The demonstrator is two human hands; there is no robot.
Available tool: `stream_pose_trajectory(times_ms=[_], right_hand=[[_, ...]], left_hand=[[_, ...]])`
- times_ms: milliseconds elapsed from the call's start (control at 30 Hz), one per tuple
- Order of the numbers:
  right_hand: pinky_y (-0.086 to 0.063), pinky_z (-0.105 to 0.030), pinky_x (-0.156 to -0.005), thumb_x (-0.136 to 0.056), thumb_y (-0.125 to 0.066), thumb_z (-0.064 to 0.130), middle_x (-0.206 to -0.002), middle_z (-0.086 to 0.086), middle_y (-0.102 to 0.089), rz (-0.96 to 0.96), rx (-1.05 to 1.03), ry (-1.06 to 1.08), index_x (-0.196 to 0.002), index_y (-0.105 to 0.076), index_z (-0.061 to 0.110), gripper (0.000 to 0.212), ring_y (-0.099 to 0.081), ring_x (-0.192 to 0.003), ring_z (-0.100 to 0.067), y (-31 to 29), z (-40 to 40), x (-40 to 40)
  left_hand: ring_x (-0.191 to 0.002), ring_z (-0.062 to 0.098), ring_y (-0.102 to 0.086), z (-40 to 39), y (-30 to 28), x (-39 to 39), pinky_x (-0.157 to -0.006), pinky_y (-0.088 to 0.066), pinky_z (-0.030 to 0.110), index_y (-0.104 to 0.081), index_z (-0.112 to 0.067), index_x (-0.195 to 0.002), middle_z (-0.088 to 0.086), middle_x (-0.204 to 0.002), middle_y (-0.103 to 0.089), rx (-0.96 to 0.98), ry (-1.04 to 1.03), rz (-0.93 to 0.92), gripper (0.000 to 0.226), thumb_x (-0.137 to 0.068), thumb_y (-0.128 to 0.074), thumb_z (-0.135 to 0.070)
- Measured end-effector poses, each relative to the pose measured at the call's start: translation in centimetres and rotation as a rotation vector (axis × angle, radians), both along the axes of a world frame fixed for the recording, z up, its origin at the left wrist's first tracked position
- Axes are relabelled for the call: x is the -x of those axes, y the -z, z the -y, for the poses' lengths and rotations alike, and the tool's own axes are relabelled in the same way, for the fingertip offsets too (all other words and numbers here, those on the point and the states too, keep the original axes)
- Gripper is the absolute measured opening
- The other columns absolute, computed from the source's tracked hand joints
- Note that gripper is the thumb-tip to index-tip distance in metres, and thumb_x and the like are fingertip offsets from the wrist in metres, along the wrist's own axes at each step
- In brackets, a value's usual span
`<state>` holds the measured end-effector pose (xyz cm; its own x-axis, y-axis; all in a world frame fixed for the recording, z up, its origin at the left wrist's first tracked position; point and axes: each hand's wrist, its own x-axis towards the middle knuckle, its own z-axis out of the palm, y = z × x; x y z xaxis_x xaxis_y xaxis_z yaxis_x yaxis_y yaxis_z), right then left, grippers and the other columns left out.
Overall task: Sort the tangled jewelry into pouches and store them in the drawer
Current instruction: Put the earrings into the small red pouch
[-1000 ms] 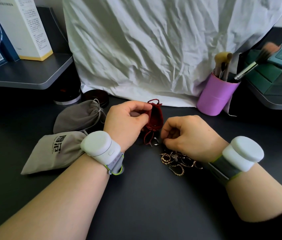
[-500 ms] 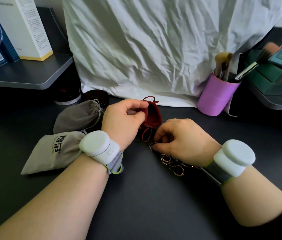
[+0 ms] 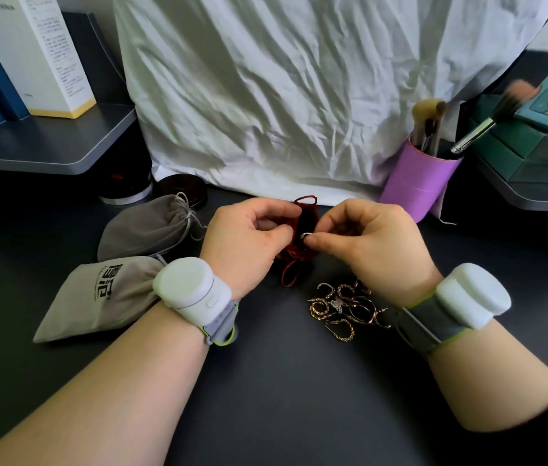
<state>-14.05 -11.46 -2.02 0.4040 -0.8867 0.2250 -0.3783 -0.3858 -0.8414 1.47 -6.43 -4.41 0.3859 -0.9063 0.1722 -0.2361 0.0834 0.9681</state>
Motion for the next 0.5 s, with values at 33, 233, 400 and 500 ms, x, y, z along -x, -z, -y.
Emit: stream_pose_trajectory(times_ms=[33,233,400,500], right_hand=[[-0.043,-0.018,-0.052,-0.066,-0.082,0.023,-0.059,0.002,-0.066,-0.012,0.032,0.023,-0.065,-0.067,0.020,0.015,-0.050,-0.050,-0.002,0.0,0.0,-0.1],[-0.051,-0.020,-0.065,-0.069,-0.080,0.018,-0.065,0.004,-0.070,-0.056,0.034,0.031,-0.073,-0.071,0.025,0.012,-0.063,-0.060,-0.006,-0.1,0.1,0.0],[-0.052,-0.027,-0.066,-0.060,-0.084,0.026,-0.068,0.005,-0.071,-0.196,-0.064,-0.105,-0.076,-0.072,0.025,0.020,-0.062,-0.061,-0.006,-1.6,0.4,1.8],[-0.045,-0.018,-0.061,-0.048,-0.085,0.045,-0.069,0.018,-0.066,-0.424,-0.101,-0.255,-0.083,-0.070,0.032,0.040,-0.057,-0.058,0.002,-2.5,0.3,3.0]], left_hand=[[-0.060,0.013,-0.061,0.0,0.0,0.1,-0.064,-0.052,0.030,-0.074,-0.033,-0.085,-0.005,-0.061,-0.067,-0.004,0.025,0.007,0.028,-0.073,-0.068,-0.009],[-0.065,0.016,-0.065,-0.1,-0.1,0.2,-0.069,-0.054,0.033,-0.075,-0.031,-0.085,0.004,-0.067,-0.070,0.004,0.047,-0.044,0.027,-0.065,-0.067,-0.015],[-0.063,0.021,-0.063,0.0,-0.3,0.1,-0.062,-0.050,0.029,-0.075,-0.029,-0.083,0.014,-0.074,-0.072,0.056,0.021,-0.104,0.029,-0.069,-0.065,-0.006],[-0.058,0.020,-0.059,0.1,-0.3,0.0,-0.055,-0.047,0.023,-0.074,-0.025,-0.084,0.012,-0.071,-0.070,0.076,0.009,-0.113,0.034,-0.075,-0.063,0.005]])
